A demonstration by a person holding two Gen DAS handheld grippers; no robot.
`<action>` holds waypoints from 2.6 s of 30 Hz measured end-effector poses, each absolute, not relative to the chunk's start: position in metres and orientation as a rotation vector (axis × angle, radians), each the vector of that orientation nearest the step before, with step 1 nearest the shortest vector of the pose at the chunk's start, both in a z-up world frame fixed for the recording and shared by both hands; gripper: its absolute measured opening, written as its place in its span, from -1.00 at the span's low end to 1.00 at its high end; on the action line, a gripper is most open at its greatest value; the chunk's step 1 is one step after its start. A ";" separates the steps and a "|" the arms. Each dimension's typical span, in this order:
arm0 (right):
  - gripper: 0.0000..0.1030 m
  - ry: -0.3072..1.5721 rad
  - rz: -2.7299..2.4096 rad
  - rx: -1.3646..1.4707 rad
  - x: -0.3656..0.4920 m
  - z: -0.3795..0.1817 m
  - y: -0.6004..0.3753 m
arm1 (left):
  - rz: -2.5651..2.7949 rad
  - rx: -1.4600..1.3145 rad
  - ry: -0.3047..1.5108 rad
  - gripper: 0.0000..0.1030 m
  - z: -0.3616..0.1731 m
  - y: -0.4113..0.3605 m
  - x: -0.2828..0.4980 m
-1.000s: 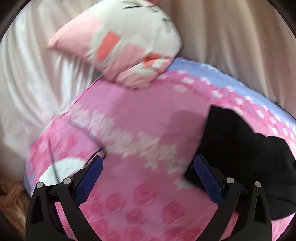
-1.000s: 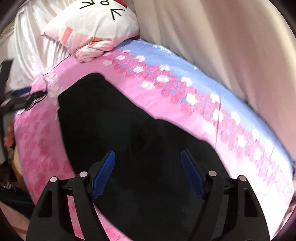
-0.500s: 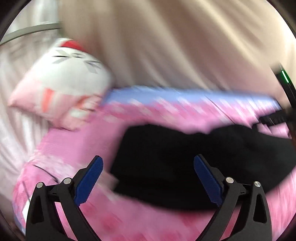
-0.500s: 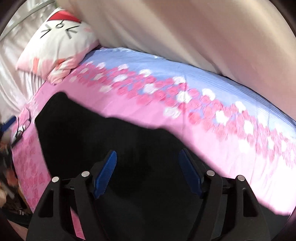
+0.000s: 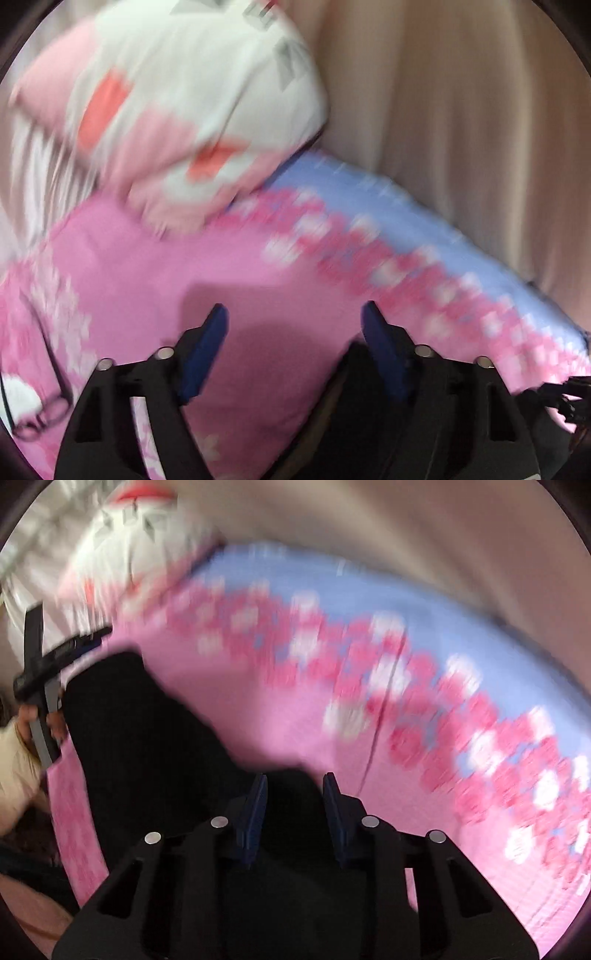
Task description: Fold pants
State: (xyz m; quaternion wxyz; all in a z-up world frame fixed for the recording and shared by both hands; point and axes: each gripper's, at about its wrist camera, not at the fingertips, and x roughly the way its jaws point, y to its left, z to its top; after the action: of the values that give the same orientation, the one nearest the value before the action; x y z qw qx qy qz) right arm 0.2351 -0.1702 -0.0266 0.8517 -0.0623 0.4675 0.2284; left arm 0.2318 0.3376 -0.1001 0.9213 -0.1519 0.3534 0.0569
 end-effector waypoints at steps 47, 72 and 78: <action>-0.73 1.027 0.765 -0.442 0.312 -0.012 0.084 | -0.052 0.072 0.933 0.65 -0.168 0.287 0.194; -0.07 1.283 0.828 -0.403 0.347 -0.067 0.090 | -0.056 -0.075 0.995 0.69 -0.179 0.291 0.166; -0.84 1.170 0.771 -0.465 0.339 -0.049 0.093 | -0.021 -0.117 0.958 0.79 -0.183 0.290 0.178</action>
State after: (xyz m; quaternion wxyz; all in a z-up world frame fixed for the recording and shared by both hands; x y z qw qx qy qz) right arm 0.3390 0.0933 -0.0491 0.7396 -0.2118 0.5334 0.3516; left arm 0.1776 0.2895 -0.1826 0.8857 -0.0565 0.4607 -0.0103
